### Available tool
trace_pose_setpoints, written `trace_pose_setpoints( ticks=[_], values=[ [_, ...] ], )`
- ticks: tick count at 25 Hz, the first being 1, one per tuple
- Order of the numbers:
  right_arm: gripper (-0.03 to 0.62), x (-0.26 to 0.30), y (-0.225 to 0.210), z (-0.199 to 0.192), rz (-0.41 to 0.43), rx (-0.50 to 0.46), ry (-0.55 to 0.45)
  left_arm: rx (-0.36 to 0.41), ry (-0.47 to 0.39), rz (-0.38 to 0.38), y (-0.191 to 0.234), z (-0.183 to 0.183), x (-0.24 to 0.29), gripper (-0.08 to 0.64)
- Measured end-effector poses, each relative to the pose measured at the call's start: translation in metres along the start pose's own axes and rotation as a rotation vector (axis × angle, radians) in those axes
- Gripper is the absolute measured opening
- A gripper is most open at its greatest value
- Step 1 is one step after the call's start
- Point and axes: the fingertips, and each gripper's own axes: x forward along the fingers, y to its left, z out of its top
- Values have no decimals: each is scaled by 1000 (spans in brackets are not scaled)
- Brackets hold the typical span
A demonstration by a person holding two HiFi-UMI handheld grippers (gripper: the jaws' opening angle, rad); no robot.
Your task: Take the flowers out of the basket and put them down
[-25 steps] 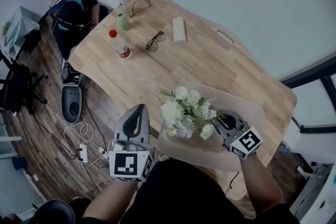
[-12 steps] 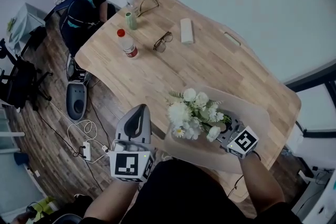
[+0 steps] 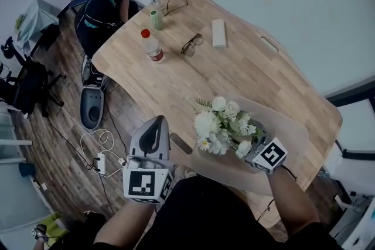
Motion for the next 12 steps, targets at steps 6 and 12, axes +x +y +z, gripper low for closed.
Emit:
trace_pose_setpoints(
  ticks=[6,12],
  values=[
    [261,12,4,2,26,-19,-12,5,8,26,8,-1,-6,5],
    [259,26,5,7,46,-21,-49,11,17,48,16,-4,-10,5]
  ],
)
